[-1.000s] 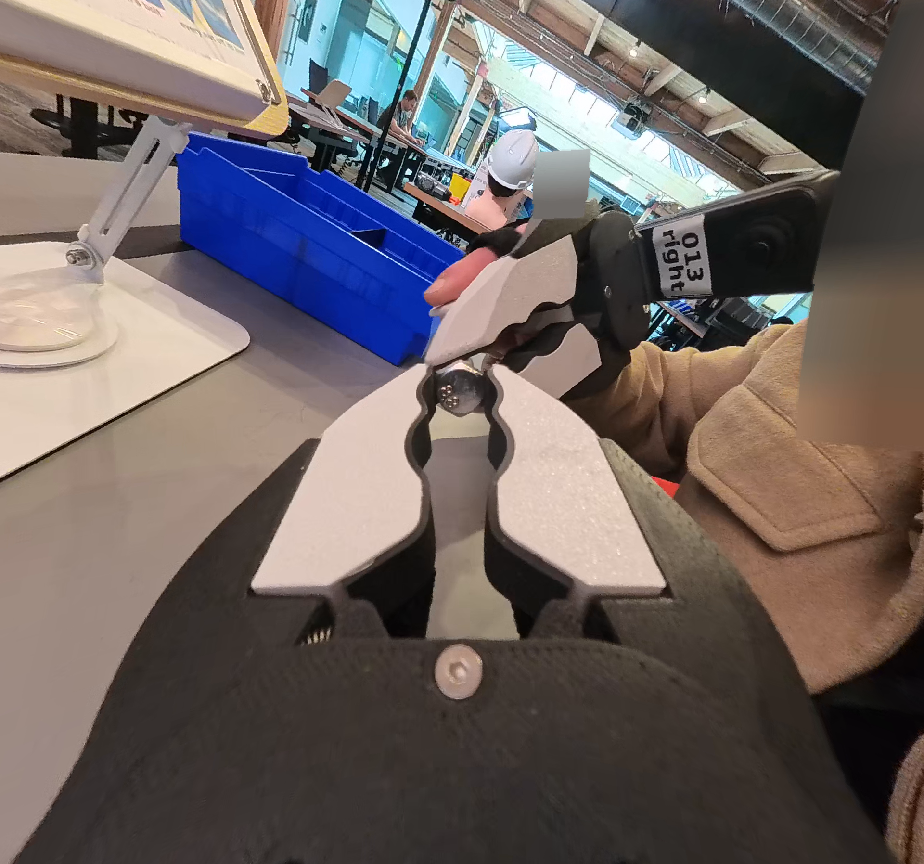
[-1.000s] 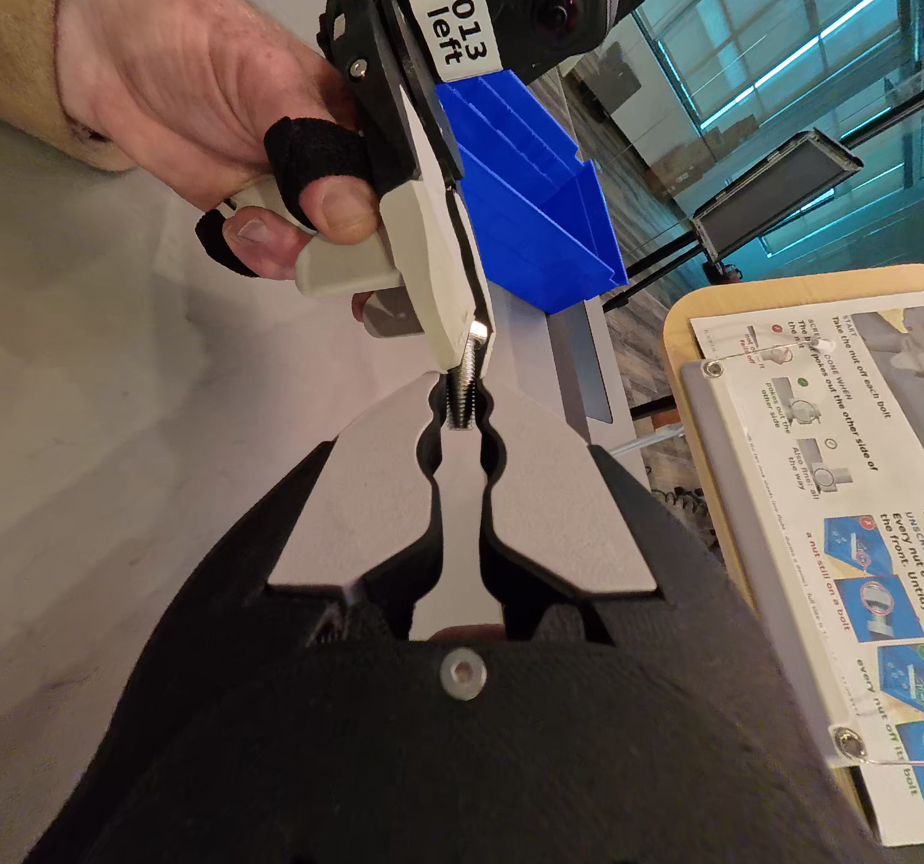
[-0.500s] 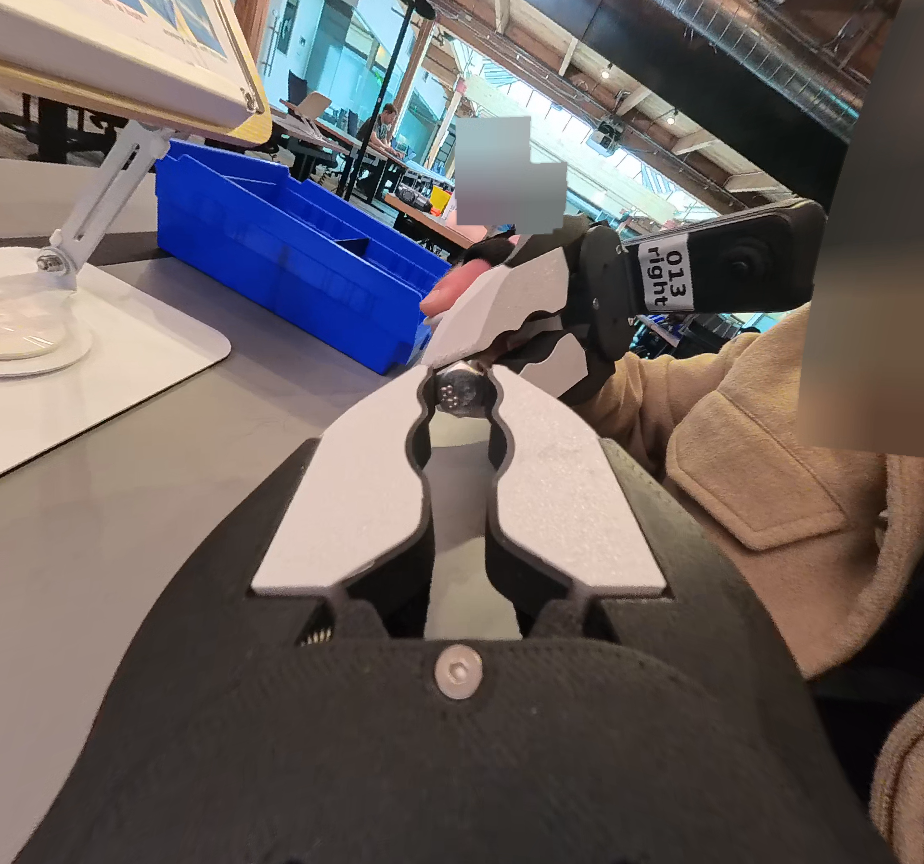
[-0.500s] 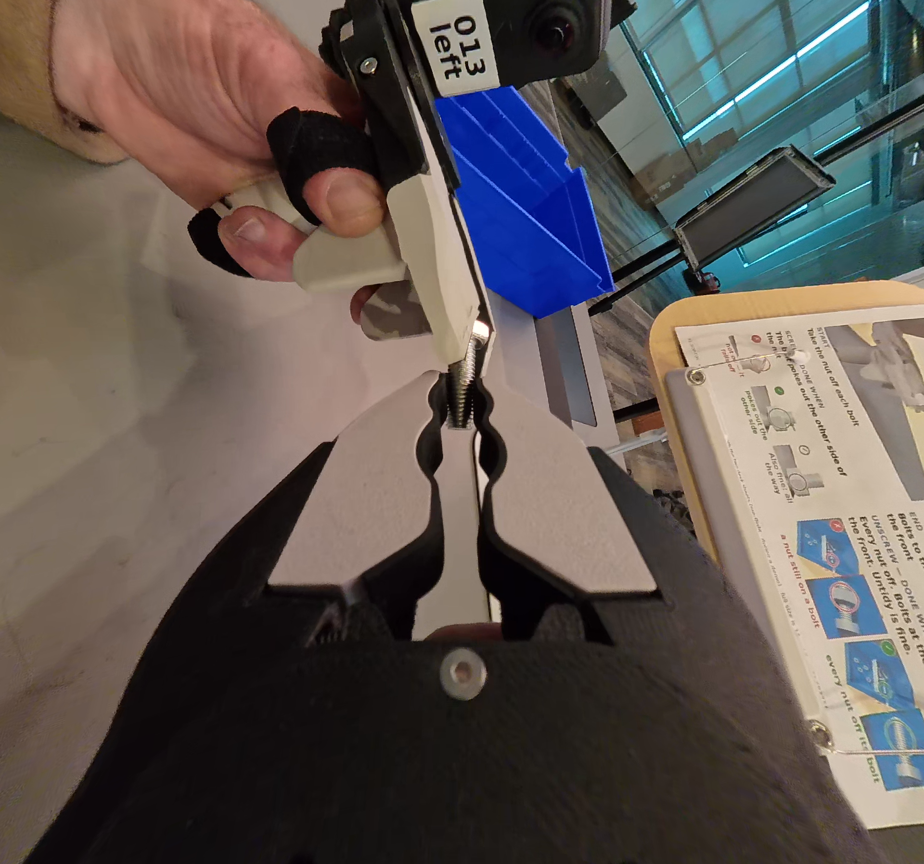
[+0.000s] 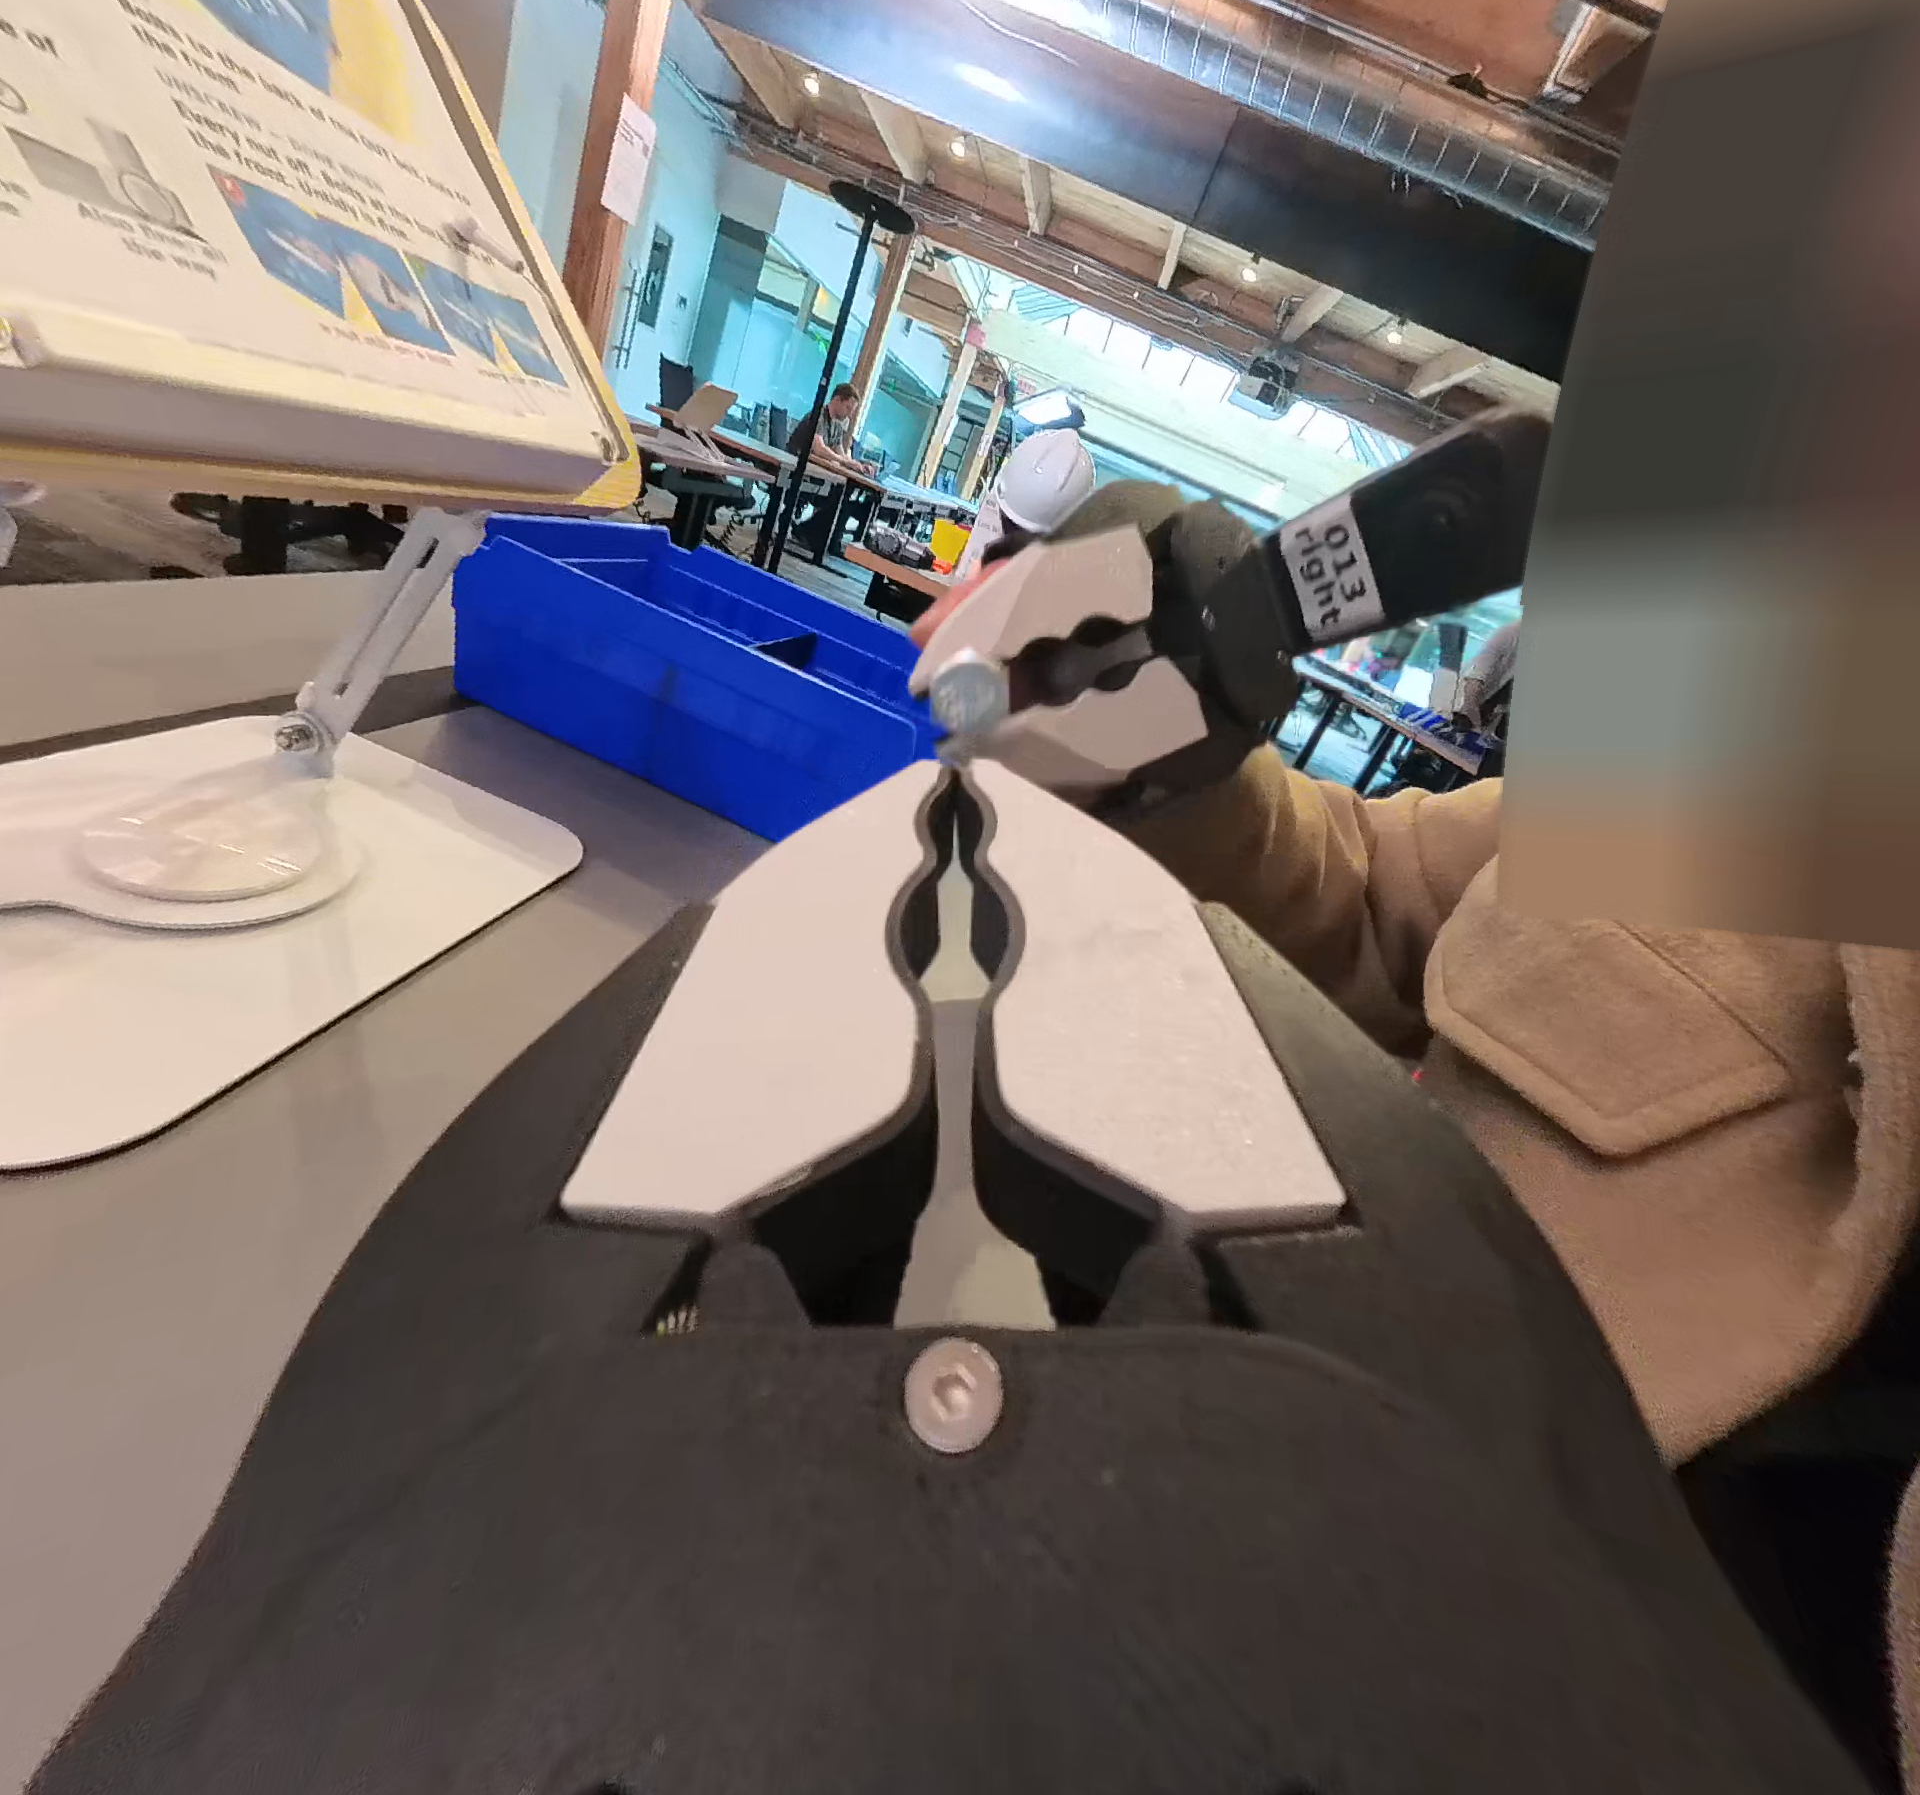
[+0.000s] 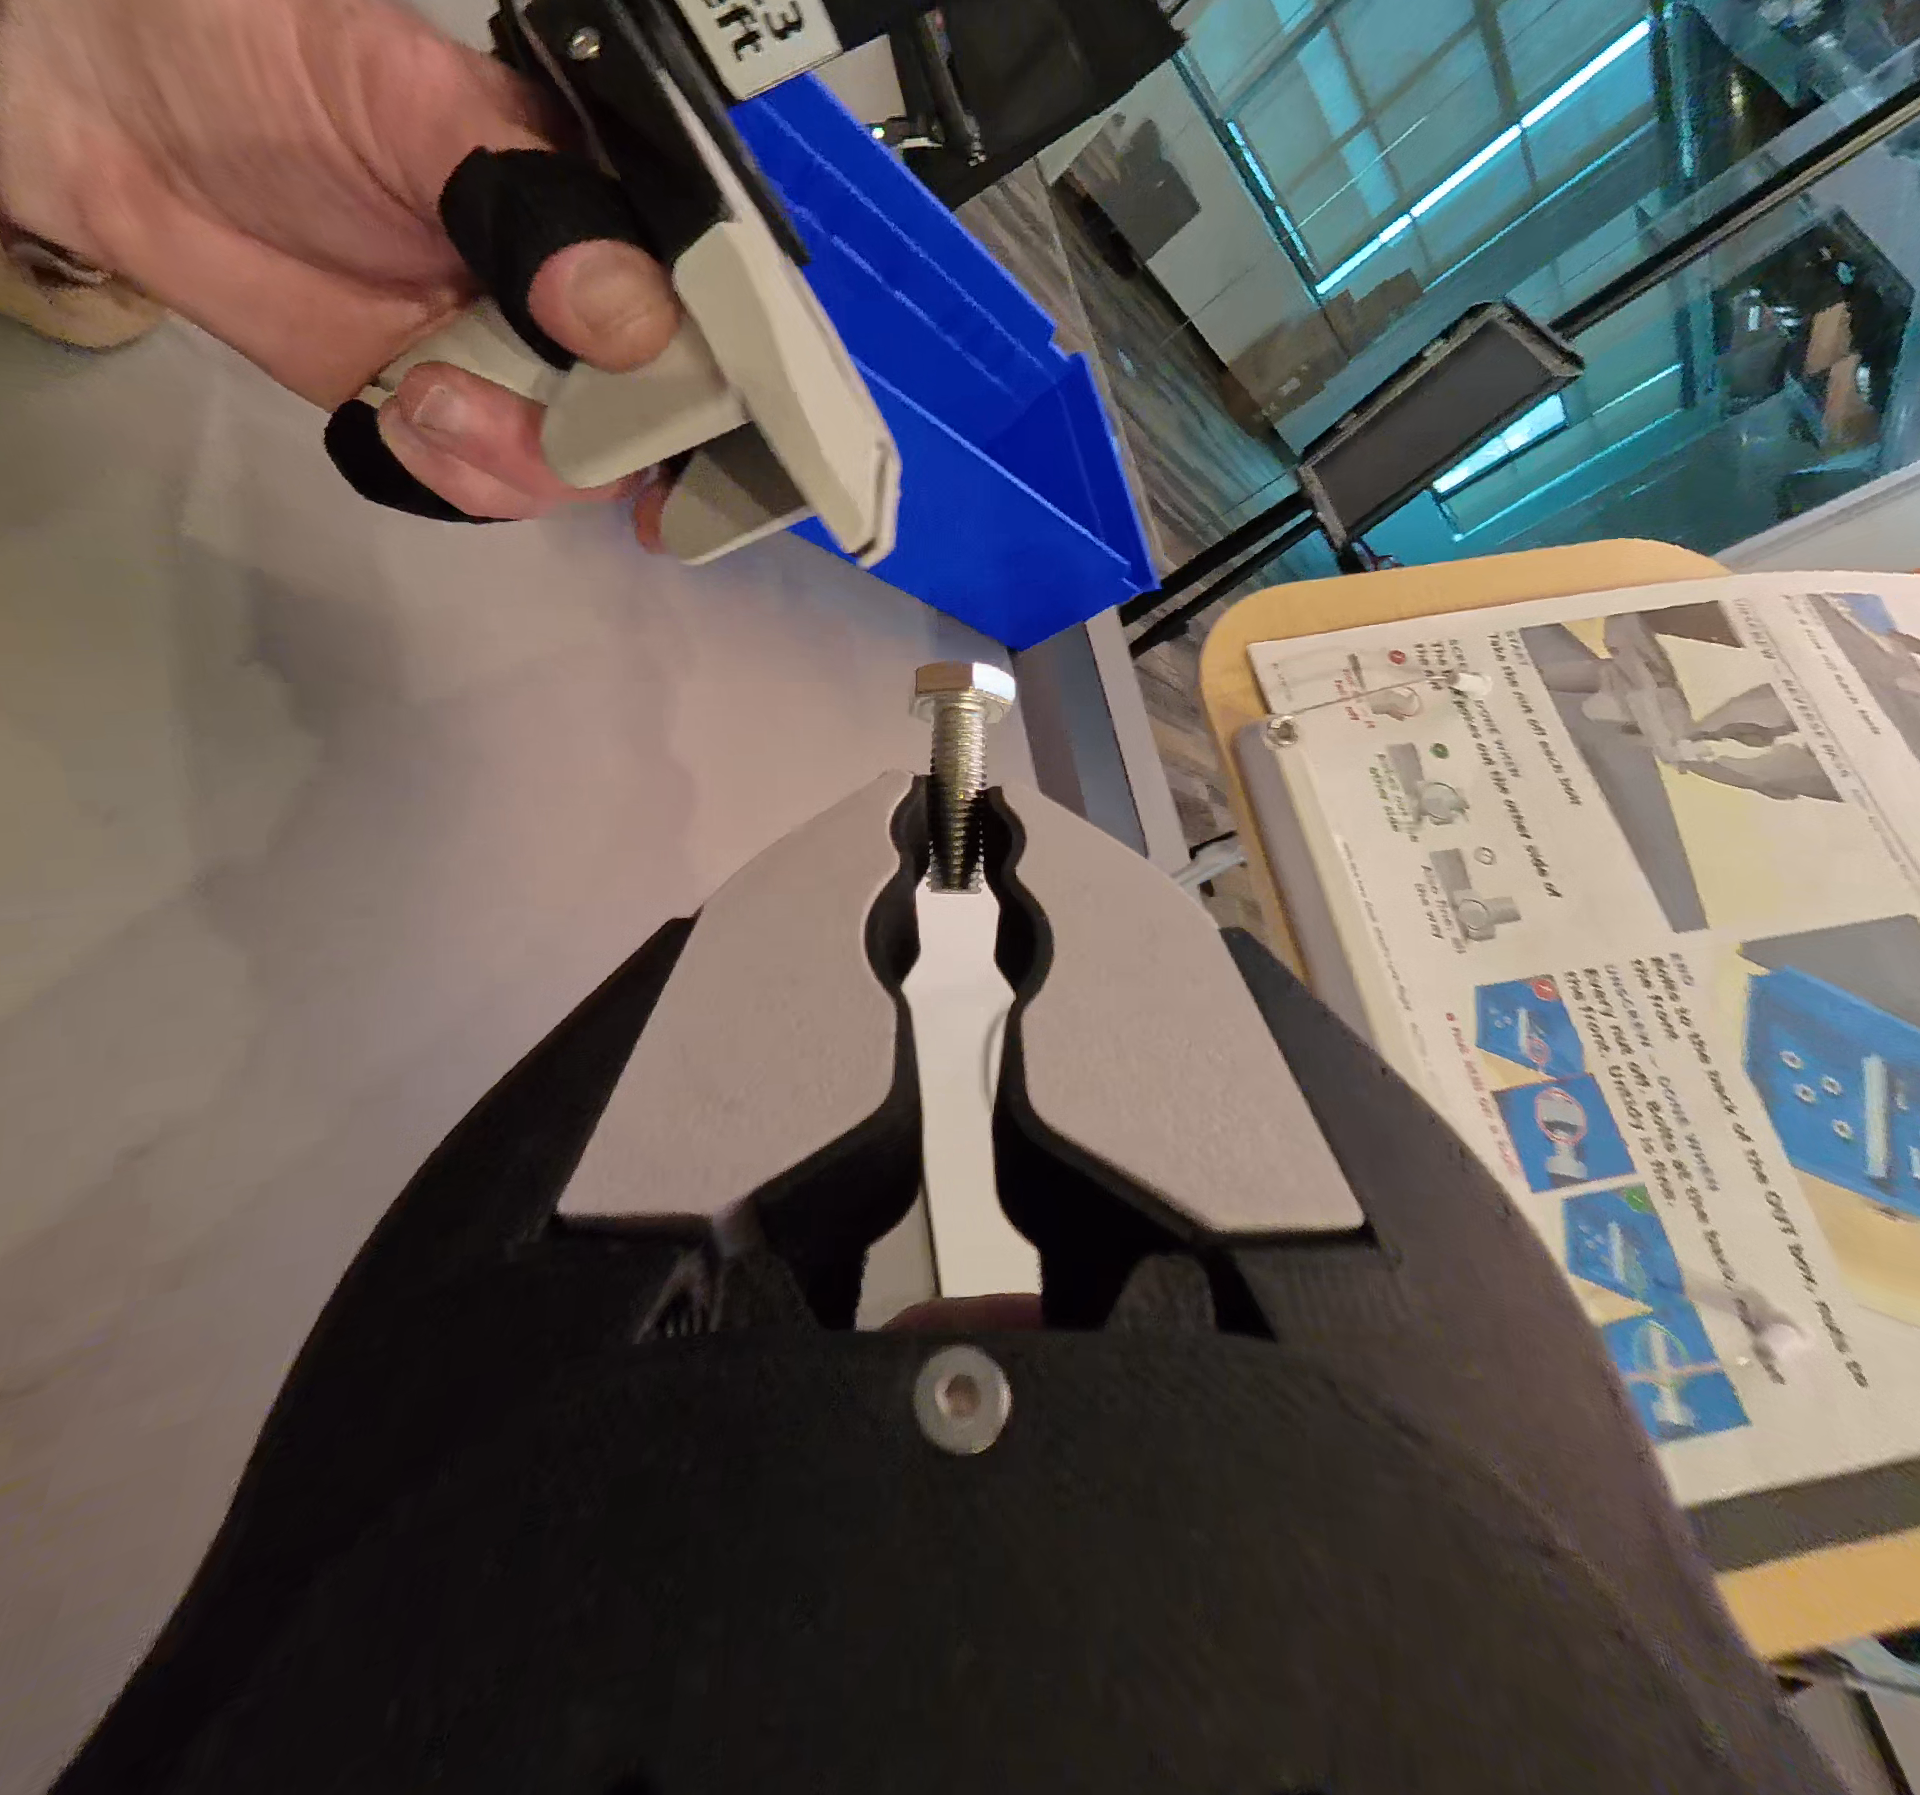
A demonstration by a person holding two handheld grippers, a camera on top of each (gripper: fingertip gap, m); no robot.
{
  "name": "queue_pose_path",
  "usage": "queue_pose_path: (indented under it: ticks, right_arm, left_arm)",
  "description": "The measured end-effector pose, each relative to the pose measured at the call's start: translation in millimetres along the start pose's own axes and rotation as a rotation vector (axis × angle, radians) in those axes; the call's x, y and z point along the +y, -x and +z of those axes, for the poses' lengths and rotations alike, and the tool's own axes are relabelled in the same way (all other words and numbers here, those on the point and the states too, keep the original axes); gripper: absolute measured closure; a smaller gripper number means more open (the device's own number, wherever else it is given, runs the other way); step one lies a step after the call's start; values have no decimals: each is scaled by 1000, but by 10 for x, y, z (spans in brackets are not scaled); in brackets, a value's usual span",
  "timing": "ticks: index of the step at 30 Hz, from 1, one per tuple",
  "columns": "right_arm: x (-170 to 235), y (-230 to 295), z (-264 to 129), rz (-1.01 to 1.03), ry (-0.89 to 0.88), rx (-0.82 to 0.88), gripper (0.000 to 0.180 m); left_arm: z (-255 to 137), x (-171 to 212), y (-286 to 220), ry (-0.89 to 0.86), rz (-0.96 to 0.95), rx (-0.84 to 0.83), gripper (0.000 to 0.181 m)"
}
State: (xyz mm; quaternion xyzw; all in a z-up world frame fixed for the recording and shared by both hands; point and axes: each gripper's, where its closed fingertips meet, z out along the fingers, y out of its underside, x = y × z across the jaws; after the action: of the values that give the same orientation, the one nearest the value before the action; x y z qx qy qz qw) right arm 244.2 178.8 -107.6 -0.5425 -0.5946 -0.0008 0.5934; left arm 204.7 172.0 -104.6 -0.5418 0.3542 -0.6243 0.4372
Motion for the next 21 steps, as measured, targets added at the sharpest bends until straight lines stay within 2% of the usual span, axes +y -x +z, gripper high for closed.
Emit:
queue_pose_path:
  ticks: [5, 10, 12, 15, 21]
  right_arm:
    - [55, -534, -342, 59, -19, 119, 170]
    - [321, -1350, -1019, 129, -3, 353, 170]
    - [565, -1622, -1284, 142, 55, 447, 170]
    - [1042, -1854, -1506, 255, 118, 495, 170]
    - [2088, -1896, -1522, 434, 308, 506, 170]
  left_arm:
    - [15, 42, 11, 29, 5, -9, 181]
    - [-3, 47, 53, 21, -32, -8, 181]
    - [9, 63, 51, 29, -32, -4, 181]
    - [30, 98, 58, 45, -27, -9, 181]
    - [33, 131, 82, 55, -32, -12, 181]
